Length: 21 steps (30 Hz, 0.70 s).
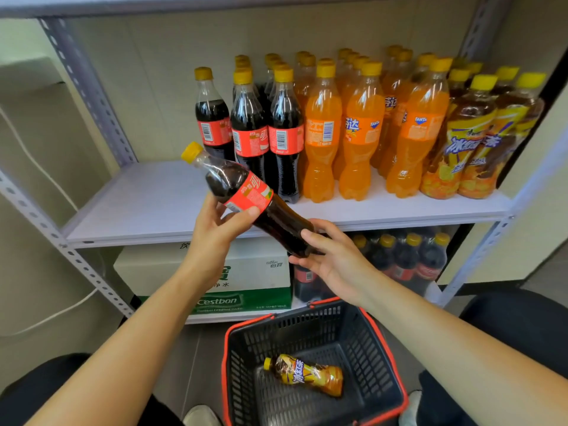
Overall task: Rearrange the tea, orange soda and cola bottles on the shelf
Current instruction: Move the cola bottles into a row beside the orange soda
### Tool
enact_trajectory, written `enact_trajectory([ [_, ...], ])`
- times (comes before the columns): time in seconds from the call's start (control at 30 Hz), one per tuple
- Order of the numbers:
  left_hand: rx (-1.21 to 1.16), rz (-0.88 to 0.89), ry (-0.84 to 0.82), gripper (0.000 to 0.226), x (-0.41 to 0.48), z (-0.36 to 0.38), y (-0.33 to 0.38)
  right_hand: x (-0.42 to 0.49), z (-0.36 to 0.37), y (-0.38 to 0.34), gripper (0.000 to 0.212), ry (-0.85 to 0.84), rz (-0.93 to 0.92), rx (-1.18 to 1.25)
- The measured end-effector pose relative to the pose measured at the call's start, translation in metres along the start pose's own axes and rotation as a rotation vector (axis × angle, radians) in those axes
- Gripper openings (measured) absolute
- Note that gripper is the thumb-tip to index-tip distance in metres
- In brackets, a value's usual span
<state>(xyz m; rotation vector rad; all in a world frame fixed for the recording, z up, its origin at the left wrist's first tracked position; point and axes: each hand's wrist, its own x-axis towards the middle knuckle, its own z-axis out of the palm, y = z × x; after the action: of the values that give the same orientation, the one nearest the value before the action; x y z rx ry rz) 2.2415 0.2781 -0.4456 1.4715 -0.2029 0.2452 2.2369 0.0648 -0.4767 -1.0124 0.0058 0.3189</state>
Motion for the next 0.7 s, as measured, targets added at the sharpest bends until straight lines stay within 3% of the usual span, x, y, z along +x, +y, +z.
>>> enact_trajectory([
  [0.1,-0.048,0.027,-0.072,0.071,-0.002,0.002,0.000,0.003,0.001,0.000,0.060,0.009,0.001,-0.017],
  [0.2,-0.059,0.070,-0.061,0.070,-0.002,0.003,0.003,0.007,0.003,-0.001,0.051,-0.019,-0.009,-0.179],
  [0.3,-0.015,0.130,-0.006,0.072,0.002,-0.004,0.009,0.014,0.007,-0.003,0.037,-0.011,-0.129,-0.557],
  [0.4,0.103,0.201,0.077,0.076,0.011,-0.017,0.015,0.025,0.012,-0.006,0.038,0.079,-0.366,-0.902],
  [0.53,0.248,0.268,0.192,0.059,0.030,-0.045,0.026,0.044,0.025,-0.007,0.038,0.032,-0.572,-1.265],
  [0.7,0.349,0.252,0.248,0.058,0.056,-0.071,0.027,0.078,0.035,0.000,0.058,-0.081,-0.546,-1.744],
])
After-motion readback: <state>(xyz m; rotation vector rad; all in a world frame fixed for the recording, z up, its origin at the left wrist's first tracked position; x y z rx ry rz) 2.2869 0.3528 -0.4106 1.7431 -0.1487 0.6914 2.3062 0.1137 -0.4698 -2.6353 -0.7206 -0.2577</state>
